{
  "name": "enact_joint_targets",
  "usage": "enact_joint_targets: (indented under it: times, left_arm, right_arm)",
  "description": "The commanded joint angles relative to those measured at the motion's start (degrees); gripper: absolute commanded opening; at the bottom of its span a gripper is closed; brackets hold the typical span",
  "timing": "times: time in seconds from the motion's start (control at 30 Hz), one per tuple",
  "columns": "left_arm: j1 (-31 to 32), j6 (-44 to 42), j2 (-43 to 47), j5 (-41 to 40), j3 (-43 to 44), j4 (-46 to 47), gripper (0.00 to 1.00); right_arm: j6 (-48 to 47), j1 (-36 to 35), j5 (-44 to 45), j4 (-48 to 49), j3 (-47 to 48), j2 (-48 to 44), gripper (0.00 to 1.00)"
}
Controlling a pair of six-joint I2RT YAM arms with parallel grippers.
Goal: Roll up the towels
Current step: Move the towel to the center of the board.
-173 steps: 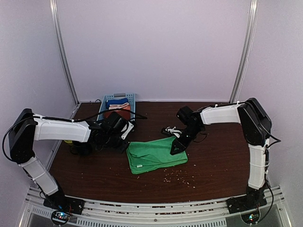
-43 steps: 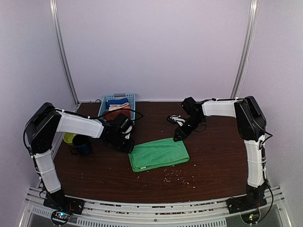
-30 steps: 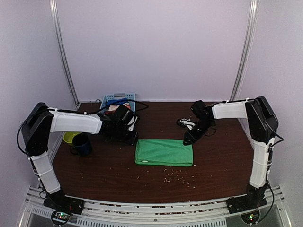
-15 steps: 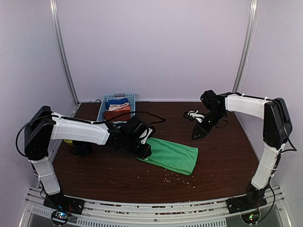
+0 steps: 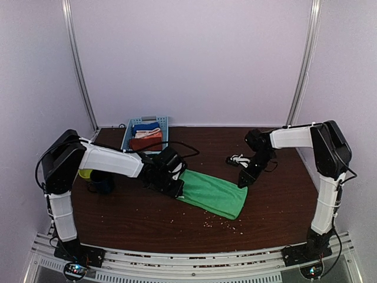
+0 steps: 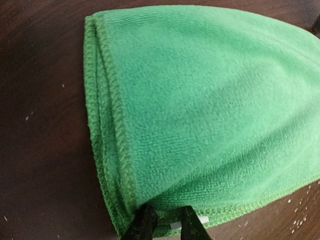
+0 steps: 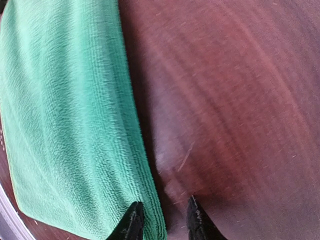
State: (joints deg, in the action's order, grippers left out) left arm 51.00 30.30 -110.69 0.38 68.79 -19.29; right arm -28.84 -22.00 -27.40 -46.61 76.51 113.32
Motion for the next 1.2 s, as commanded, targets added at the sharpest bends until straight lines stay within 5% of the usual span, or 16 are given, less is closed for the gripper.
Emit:
enact_joint_targets:
  times: [0.0, 0.17, 0.37, 0.53, 0.77, 0.93, 1.17]
  left_arm:
    - [-2.9, -3.5, -6.2, 0.3, 6.8, 0.0, 0.23]
    - [-5.4, -10.9, -15.4, 1.1, 21.3, 1.0, 0.22]
    - [-5.7, -16.0, -21.5, -2.9, 37.6, -5.2, 0.29]
    - [-5.5, -16.3, -12.3, -4.6, 29.8, -4.4, 0.31]
    - [1.7, -19.8, 4.1, -1.5, 8.2, 11.3, 0.31]
    - [3.1, -13.9, 0.0, -6.5, 10.7, 10.9, 0.25]
    - [-0.7, -2.4, -8.0, -0.7, 13.0, 22.3, 0.16]
  right_arm:
    - [-1.5, -0.4, -2.8, -3.0, -6.6, -3.3, 0.29]
    - [-4.1, -1.1, -11.3, -8.1, -11.9, -7.6, 0.3]
    - [-5.1, 0.5, -9.9, -9.5, -12.5, -10.2, 0.34]
    - [-5.0, 2.9, -10.0, -10.9, -8.4, -13.0, 0.37]
    - [2.5, 3.0, -11.0, -4.6, 6.2, -7.3, 0.37]
    - [9.3, 2.6, -16.2, 0.4, 16.2, 1.7, 0.34]
    - [14.7, 0.5, -21.2, 2.5, 24.4, 13.3, 0.3]
